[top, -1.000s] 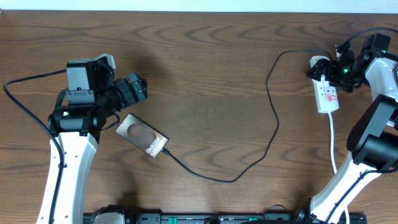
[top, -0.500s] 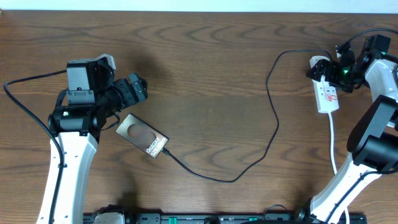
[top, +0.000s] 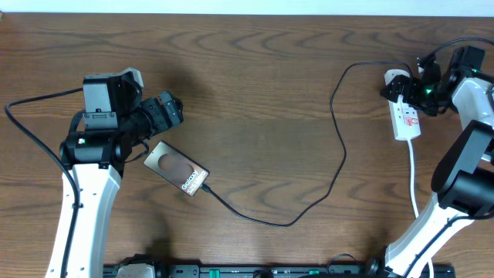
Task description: Plug charger to phone and switch on socket
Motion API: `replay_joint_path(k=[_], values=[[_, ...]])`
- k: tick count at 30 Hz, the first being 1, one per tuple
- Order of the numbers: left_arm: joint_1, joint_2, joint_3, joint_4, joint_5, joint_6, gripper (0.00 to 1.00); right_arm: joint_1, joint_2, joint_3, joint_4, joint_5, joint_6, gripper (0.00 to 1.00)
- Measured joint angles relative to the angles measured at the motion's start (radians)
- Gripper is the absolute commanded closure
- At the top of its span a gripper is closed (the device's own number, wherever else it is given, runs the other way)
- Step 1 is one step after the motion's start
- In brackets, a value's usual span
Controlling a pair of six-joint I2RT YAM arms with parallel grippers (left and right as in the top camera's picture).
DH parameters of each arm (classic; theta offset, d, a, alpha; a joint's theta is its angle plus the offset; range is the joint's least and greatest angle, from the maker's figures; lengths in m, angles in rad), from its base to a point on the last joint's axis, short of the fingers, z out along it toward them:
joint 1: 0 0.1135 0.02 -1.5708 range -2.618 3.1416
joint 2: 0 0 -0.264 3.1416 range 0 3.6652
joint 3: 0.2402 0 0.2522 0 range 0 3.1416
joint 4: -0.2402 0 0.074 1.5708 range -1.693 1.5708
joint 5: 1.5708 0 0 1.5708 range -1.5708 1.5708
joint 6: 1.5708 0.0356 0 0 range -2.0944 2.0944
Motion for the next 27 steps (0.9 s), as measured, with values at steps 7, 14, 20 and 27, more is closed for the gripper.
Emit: replay_joint_path(k=[7, 14, 20, 27], values=[[0.000, 0.000, 0.000, 0.000, 0.000, -0.003, 0.05, 0.000, -0.003, -0.004, 0.005, 0.000, 0.004, 0.01], [0.000, 0.000, 0.000, 0.000, 0.000, -0.003, 0.05, -0.013, 0.016, 0.042, -0.045, -0.025, 0.010, 0.01], [0.000, 0.000, 0.000, -0.001, 0.000, -0.003, 0.05, -0.038, 0.039, 0.083, -0.088, -0.032, 0.011, 0.01], [0.000, 0.000, 0.000, -0.001, 0.000, -0.003, 0.05, -0.058, 0.055, 0.085, -0.088, -0.015, 0.011, 0.01]])
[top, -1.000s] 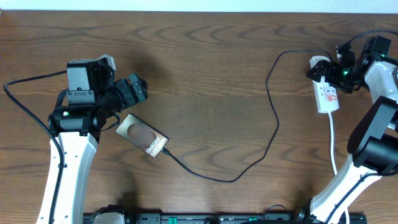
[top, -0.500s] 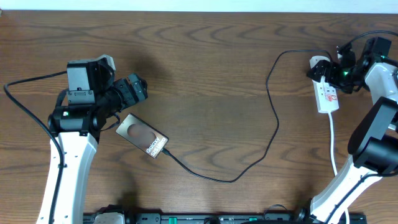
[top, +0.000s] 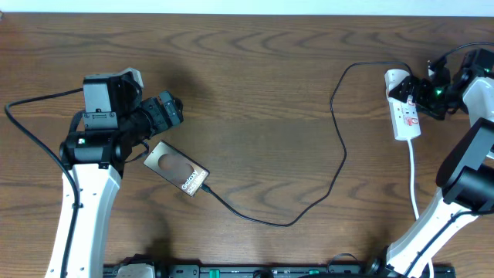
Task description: Plug charger to phone and switch on socket
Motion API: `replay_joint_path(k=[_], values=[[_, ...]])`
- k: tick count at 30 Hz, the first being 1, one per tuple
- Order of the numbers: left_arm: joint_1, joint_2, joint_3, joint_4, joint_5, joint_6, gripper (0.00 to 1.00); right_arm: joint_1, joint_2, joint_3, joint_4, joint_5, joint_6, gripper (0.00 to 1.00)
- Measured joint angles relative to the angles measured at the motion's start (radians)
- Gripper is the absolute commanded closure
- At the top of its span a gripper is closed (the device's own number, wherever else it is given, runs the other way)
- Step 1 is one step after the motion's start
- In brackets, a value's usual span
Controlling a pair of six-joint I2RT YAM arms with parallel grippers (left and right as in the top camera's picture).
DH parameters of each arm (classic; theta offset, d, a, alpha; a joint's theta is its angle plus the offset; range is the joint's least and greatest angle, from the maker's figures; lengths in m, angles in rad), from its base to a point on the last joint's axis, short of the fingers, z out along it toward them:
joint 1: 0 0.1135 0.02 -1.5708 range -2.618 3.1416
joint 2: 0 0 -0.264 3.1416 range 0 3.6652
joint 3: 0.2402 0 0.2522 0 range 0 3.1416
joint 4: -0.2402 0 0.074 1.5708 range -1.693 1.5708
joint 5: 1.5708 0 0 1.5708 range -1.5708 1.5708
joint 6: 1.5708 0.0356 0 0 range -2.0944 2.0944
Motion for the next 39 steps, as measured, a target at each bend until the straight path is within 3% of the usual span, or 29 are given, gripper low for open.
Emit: replay_joint_path(k=[39], values=[[0.000, 0.000, 0.000, -0.007, 0.000, 0.000, 0.05, 0.029, 0.005, 0.029, 0.001, -0.036, -0.008, 0.01]])
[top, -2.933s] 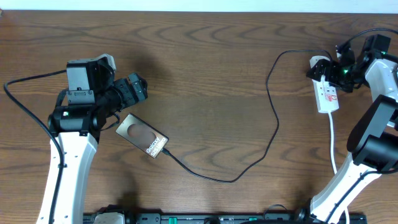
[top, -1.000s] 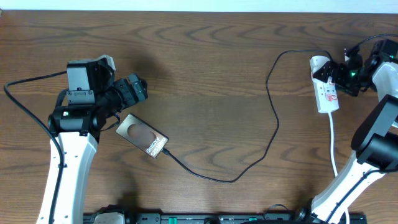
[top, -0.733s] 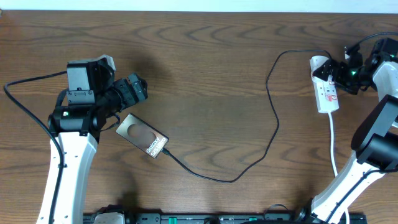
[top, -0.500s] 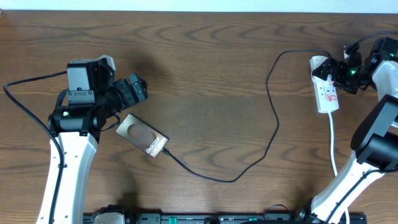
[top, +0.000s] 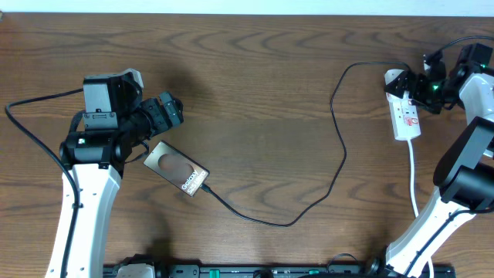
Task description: Plug charger to phone and switch on socket
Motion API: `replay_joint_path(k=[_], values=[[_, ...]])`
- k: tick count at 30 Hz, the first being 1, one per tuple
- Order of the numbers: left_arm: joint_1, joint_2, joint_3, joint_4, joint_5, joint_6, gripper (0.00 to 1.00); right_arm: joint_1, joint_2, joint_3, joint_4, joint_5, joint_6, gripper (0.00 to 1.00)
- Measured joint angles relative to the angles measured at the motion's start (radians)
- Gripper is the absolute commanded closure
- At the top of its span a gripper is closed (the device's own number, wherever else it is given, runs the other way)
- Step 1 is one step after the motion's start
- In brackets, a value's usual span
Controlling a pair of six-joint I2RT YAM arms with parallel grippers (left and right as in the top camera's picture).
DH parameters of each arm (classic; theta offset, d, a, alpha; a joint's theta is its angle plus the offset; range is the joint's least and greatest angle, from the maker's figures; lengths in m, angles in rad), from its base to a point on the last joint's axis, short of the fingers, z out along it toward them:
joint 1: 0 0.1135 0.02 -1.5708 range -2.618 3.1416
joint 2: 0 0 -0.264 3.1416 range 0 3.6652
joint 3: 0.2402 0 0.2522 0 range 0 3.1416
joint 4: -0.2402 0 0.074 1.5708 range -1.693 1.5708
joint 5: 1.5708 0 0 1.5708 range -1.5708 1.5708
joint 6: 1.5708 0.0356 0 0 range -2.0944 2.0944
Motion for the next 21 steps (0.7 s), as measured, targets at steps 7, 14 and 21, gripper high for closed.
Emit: replay_joint_path(k=[7, 14, 21], values=[[0.000, 0.000, 0.000, 0.000, 0.000, 0.000, 0.05, 0.018, 0.000, 0.006, 0.007, 0.022, 0.001, 0.01], [0.000, 0.000, 0.000, -0.002, 0.000, 0.000, 0.05, 0.026, 0.000, 0.010, 0.002, 0.040, 0.001, 0.01], [0.000, 0.000, 0.000, -0.003, 0.000, 0.000, 0.05, 0.026, 0.000, 0.011, -0.009, 0.047, 0.001, 0.01]])
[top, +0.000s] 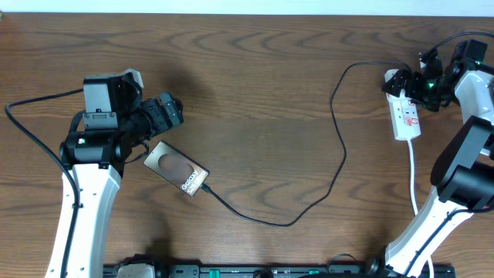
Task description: Plug charger to phone and switch on socket
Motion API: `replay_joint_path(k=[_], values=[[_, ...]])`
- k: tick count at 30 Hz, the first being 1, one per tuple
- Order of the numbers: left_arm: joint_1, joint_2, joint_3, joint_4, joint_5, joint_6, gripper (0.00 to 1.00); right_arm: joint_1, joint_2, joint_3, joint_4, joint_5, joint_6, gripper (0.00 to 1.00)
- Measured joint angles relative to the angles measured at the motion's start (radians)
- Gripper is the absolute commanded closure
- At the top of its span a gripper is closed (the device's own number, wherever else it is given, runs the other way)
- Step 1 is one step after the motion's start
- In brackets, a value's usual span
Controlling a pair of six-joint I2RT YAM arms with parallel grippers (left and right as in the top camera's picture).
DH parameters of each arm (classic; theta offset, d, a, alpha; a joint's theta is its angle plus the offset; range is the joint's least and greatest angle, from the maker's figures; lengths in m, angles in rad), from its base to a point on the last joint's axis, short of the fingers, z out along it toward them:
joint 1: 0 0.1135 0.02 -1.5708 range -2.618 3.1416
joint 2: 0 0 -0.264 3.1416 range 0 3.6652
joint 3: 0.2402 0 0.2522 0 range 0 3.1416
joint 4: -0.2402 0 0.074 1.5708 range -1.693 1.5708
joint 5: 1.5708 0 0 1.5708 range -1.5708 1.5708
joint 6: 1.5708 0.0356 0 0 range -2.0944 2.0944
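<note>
The phone point(176, 170) lies face up on the wooden table, tilted, just below my left gripper point(171, 106). That gripper hangs over the table beside the phone's upper end, and its jaws are too dark to read. A black charger cable point(340, 154) runs from the phone's lower right end in a long loop to a white plug point(395, 77) seated at the top of the white socket strip point(407, 122). My right gripper point(417, 83) sits over the strip's upper end by the plug. Its fingers blur into the arm.
The strip's white lead point(414, 181) trails toward the front edge past the right arm's base point(463, 185). The left arm's black cable point(31, 131) loops at the far left. A dark rail point(270, 272) runs along the table's front edge.
My right gripper has shifted slightly left and toward the back, closer over the plug end of the strip. Phone, cable and left arm have not moved.
The cable was in the phone and the plug in the strip at every moment. My right gripper was over the strip's top, then drawn off to its right side, then back nearer, and now over the plug end. The left arm stayed still.
</note>
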Motion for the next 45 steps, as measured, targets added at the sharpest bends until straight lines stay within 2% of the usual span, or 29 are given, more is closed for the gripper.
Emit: replay_joint_path(k=[36, 45], values=[[0.000, 0.000, 0.000, -0.019, 0.000, 0.000, 0.05, 0.022, -0.027, -0.061, 0.061, 0.042, 0.037, 0.01], [0.000, 0.000, 0.000, -0.019, 0.000, 0.000, 0.05, 0.008, -0.062, -0.043, -0.079, 0.037, 0.104, 0.01]])
